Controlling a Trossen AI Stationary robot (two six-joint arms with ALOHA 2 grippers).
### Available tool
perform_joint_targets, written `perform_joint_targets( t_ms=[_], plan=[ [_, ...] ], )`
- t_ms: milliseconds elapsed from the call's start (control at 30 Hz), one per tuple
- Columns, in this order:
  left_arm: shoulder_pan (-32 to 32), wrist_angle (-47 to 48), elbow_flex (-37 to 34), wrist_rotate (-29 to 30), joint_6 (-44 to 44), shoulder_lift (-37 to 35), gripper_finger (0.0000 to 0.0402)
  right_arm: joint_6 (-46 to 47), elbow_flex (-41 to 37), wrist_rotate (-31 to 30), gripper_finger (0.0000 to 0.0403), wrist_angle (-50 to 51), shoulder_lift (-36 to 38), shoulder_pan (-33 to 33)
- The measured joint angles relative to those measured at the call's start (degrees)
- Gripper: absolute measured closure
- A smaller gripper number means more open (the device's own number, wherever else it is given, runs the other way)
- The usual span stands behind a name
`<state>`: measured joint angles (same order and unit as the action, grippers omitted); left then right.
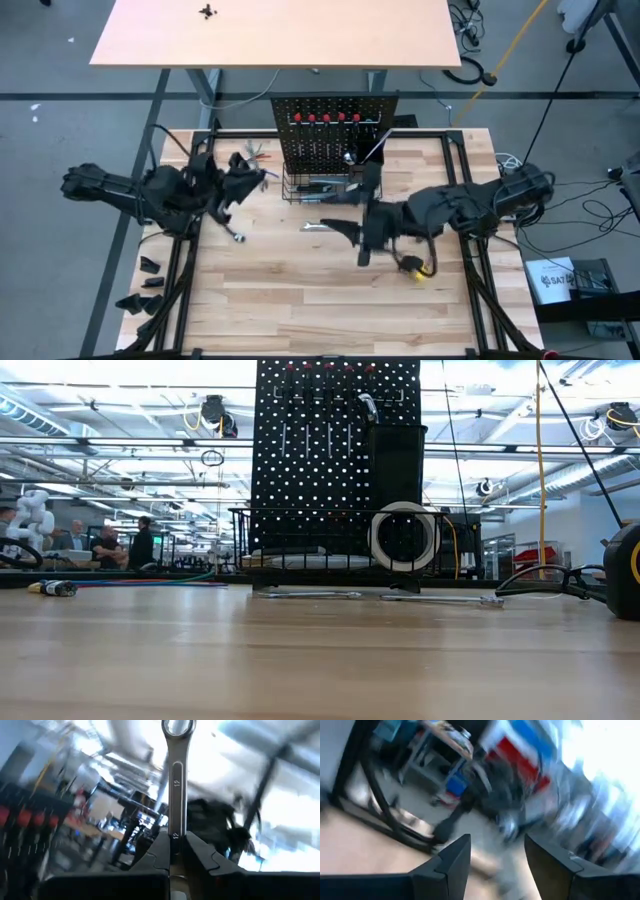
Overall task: Hang tools onto peg board
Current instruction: Put the wrench into the pegboard bin
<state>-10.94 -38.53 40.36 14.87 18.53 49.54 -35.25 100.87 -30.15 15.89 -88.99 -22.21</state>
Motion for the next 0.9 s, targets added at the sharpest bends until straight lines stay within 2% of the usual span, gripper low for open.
perform_joint_targets(
  t_ms=[67,167,233,300,533,733,900],
  plan=[
    [0.00,-1.66,-0.02,3.17,8.86,1.37,0.0379,-21.54,0.00,-0.28,0.0220,-3.10,-0.54,-0.59],
    [0.00,-1.90,-0.02,3.81,21.80,2.86,0.0379,-48.09,-0.01,-2.34,0.0220,-5.18,-1.56,-0.21],
    [-0.08,-1.42,-0.02,3.81,28.76,4.03,0.0379,-60.79,-0.01,-2.79,0.0220,-5.18,-2.21,0.77],
    [-0.47,-1.33,-0.02,3.42,33.61,5.22,0.0379,-69.62,-0.01,-2.95,0.0220,-5.42,-3.09,1.99],
    [-2.60,-1.30,0.47,2.94,39.51,8.83,0.0379,-76.15,-0.05,-2.74,0.0220,-5.46,-4.64,5.68],
    [-3.62,-1.41,5.70,1.24,36.09,12.58,0.0379,-77.16,-0.05,-0.81,0.0220,-7.09,-6.05,7.74],
    [-3.82,-1.17,7.95,1.12,35.12,14.24,0.0379,-79.88,-0.05,0.32,0.0220,-12.19,-7.15,8.01]
  ],
)
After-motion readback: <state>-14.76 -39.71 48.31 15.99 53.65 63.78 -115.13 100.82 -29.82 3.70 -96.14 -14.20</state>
